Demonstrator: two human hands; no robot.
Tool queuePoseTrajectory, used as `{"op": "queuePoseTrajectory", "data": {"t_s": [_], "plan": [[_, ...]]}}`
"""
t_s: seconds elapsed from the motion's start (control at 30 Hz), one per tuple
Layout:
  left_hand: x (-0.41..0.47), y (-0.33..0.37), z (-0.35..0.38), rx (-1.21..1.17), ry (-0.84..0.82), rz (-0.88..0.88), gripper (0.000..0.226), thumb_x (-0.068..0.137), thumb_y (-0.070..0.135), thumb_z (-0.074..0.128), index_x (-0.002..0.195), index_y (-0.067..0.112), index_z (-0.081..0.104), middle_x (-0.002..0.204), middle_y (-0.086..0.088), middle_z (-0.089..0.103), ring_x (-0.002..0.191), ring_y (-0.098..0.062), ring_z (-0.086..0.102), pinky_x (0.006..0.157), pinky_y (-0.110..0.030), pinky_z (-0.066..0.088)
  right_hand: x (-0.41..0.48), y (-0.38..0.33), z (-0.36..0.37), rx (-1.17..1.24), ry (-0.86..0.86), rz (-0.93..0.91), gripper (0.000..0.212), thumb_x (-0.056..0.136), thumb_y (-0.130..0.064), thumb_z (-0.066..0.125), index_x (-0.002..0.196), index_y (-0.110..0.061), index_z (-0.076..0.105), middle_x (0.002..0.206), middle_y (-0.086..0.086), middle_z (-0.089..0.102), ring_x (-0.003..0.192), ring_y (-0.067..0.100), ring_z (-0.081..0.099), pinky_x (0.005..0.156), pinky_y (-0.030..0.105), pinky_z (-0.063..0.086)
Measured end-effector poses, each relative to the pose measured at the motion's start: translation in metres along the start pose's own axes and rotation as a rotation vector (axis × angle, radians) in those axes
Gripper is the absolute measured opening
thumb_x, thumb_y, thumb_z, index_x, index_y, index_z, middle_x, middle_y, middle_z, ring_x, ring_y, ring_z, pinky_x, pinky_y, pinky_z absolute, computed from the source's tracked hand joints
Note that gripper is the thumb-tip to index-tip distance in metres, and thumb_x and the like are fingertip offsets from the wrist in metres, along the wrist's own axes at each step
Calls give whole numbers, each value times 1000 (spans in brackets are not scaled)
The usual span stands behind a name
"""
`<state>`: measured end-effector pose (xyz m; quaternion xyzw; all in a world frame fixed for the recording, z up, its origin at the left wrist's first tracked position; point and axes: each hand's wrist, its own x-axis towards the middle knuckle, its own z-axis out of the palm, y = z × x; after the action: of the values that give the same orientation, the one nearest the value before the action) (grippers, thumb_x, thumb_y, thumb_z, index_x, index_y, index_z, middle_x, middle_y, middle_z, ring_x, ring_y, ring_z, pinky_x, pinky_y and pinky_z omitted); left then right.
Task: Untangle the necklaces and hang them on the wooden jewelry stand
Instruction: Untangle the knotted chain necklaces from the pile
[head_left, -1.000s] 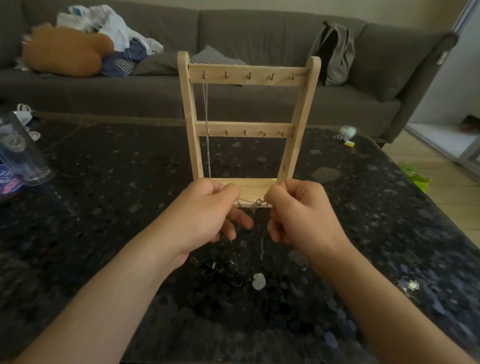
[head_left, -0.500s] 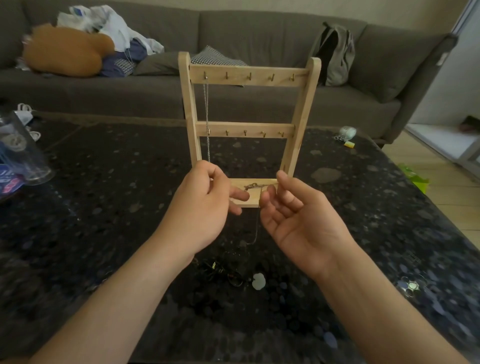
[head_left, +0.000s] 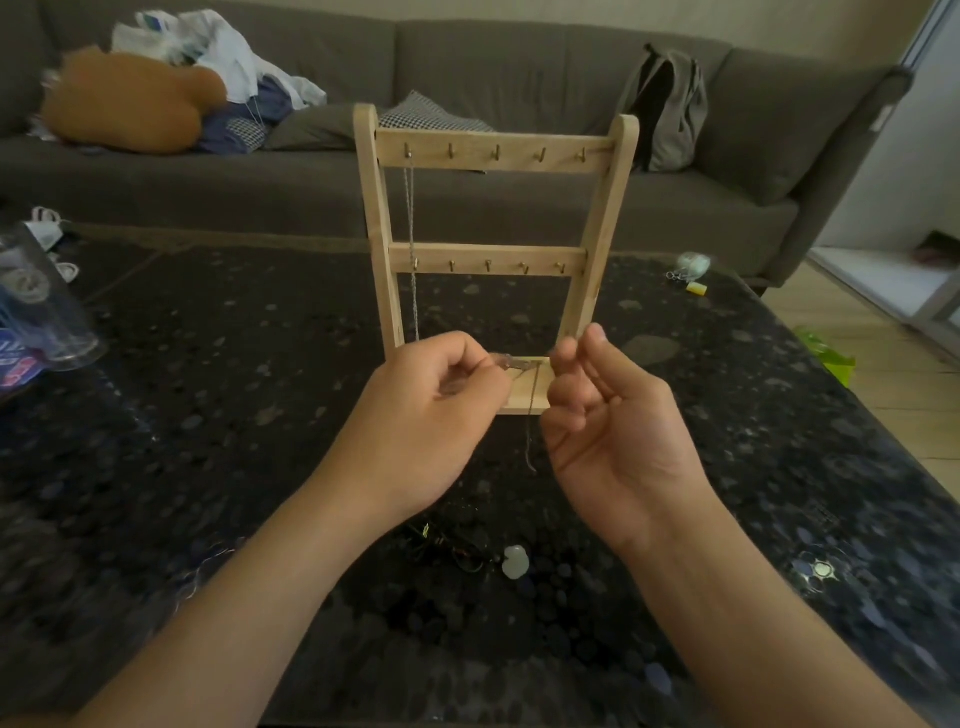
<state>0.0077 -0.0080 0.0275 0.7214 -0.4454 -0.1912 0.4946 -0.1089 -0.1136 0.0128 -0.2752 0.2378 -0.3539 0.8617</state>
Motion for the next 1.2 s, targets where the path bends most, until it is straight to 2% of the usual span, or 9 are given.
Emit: {"op": "queuePoseTrajectory", "data": {"t_s": [0.1, 0.23, 0.33, 0.43, 0.57, 0.7, 0.83, 0.97, 1.2], "plan": [[-1, 1, 0, 15, 18, 11, 30, 85, 58, 52, 85, 32, 66, 97, -2, 80, 98, -25, 77, 91, -62, 60, 0, -1, 0, -66, -27, 18, 15, 103, -16, 64, 118, -14, 65, 69, -6, 44, 49, 4, 35, 41, 15, 33], [2, -5, 0, 50, 43, 36, 21, 95, 52, 53, 90, 33, 62, 97, 2, 80, 91, -20, 76, 87, -57, 60, -1, -5, -1, -111, -26, 2, 35, 100, -6, 52, 130, -16, 68, 62, -7, 36, 49, 5, 28, 43, 17, 24], [7, -16, -3, 123, 74, 62, 3, 103, 33, 57, 101, 34, 59, 99, 10, 78, 84, -5, 74, 72, -26, 59, -1, -11, 0, -53, -35, -16, 22, 97, -7, 50, 112, -16, 64, 66, -6, 45, 51, 5, 33, 43, 17, 23], [9, -22, -5, 210, 94, 55, 14, 106, 21, 59, 114, 33, 56, 116, 17, 77, 77, 5, 69, 60, -9, 48, 1, -16, -2, -38, -35, -55, 27, 93, -6, 50, 114, -16, 65, 73, -4, 54, 54, 6, 37, 43, 16, 26], [9, -24, -4, 270, 61, 50, 21, 106, 21, 61, 121, 36, 59, 129, 18, 75, 78, 6, 70, 61, -8, 49, 0, -17, -2, -63, -45, -60, 48, 98, -9, 49, 142, -21, 63, 62, -7, 44, 49, 5, 30, 44, 18, 24], [7, -24, -1, 334, 11, -3, 29, 105, 40, 65, 134, 42, 59, 137, 13, 70, 83, -8, 74, 86, -20, 60, -1, -15, -1, -85, -76, -56, 45, 104, -12, 50, 145, -27, 60, 58, -8, 42, 41, 4, 32, 40, 18, 26], [6, -26, -4, 429, 16, -56, 37, 105, 48, 62, 140, 39, 58, 120, 11, 70, 63, -9, 75, 70, -20, 61, 2, -19, -3, -156, -30, -123, 39, 108, -11, 44, 137, -26, 64, 69, -3, 59, 47, 6, 37, 43, 19, 27], [9, -33, -8, 545, -45, -97, 64, 94, 24, 80, 147, 45, 50, 148, 7, 61, 78, -17, 68, 87, -39, 65, 7, -22, -6, -294, 95, -225, 32, 114, -21, 38, 130, -27, 65, 68, -1, 61, 51, 8, 36, 52, 27, 25], [9, -39, -7, 598, -41, -67, 67, 99, 5, 69, 152, 39, 48, 130, 13, 73, 91, -16, 62, 98, -41, 62, 11, -20, -14, -382, 361, -265, 35, 116, -41, 39, 119, -22, 68, 78, -2, 73, 52, 6, 48, 51, 25, 38]]}}
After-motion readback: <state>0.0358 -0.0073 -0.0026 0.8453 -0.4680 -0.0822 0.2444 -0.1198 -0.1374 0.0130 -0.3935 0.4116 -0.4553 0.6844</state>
